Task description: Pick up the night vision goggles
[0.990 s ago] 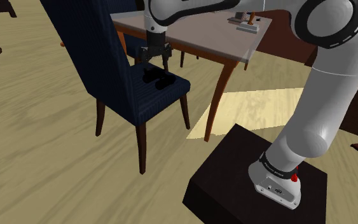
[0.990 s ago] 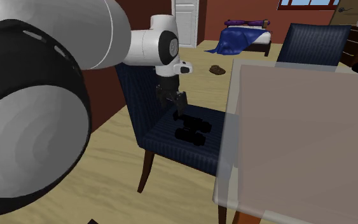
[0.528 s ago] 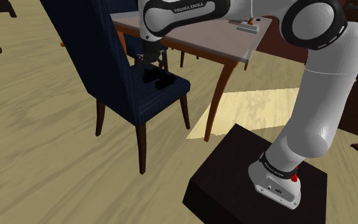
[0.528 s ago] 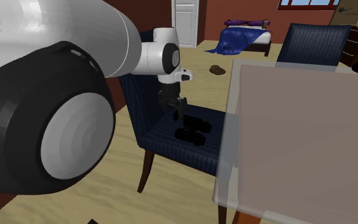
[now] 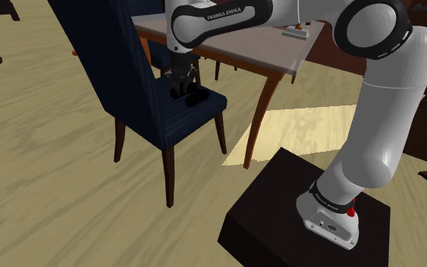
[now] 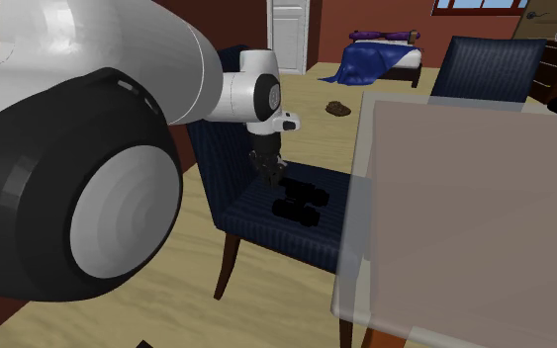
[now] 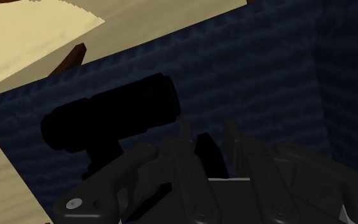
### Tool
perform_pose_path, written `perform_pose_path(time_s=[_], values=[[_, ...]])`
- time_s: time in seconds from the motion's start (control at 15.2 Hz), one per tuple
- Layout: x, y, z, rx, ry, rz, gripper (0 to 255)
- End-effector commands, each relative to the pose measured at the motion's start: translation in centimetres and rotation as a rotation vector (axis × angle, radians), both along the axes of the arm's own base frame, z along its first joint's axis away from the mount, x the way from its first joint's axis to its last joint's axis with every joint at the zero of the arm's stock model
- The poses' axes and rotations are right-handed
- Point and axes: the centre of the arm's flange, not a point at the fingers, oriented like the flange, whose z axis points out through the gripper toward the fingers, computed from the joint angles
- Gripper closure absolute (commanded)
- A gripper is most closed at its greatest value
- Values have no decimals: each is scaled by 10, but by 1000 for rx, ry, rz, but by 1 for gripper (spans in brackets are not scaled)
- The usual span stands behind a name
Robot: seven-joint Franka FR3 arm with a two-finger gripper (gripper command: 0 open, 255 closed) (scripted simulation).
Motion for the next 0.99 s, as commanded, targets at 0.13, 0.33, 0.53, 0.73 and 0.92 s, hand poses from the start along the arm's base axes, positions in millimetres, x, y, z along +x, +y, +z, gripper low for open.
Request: perform_pose_path(time_s=[0.13,0.33,0.53,0.73,0.92], values=[[0,0,0,0,0,0,255],[0,0,5,0,0,0,255],[0,0,21,0,0,0,255],[0,0,37,0,0,0,255],[0,0,52,0,0,0,255]])
